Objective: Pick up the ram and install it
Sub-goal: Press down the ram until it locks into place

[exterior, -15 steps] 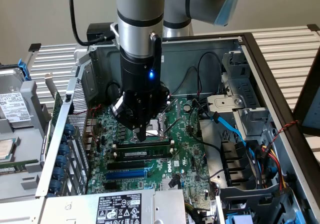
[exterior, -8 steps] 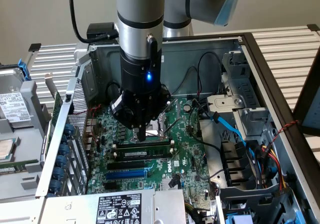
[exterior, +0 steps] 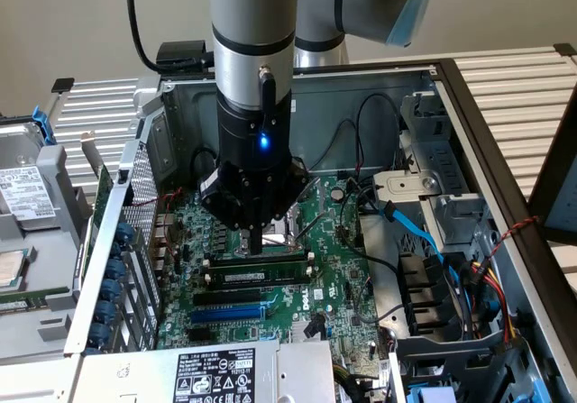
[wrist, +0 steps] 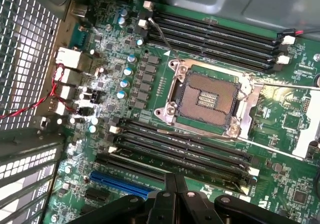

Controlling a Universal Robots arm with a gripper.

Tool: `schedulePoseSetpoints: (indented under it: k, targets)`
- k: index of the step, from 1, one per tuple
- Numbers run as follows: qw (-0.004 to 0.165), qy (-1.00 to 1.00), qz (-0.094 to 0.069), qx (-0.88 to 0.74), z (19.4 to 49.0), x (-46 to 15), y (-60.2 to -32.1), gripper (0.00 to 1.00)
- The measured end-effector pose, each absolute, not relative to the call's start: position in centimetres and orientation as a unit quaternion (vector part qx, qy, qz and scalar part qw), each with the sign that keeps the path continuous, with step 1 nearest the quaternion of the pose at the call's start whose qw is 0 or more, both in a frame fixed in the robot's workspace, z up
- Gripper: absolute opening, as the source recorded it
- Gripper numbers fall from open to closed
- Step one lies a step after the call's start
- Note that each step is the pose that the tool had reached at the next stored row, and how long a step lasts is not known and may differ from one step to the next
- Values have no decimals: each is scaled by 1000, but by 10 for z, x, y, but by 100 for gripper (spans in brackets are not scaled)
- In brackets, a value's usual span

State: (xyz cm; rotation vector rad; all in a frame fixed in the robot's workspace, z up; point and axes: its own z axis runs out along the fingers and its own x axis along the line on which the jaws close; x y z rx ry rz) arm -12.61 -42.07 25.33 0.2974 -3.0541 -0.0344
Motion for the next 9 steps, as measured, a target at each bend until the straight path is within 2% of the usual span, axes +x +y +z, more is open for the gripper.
schedulePoseSetpoints:
  k: [9]
  targets:
    - [36,-997,-12,71,253,-126,-421,10]
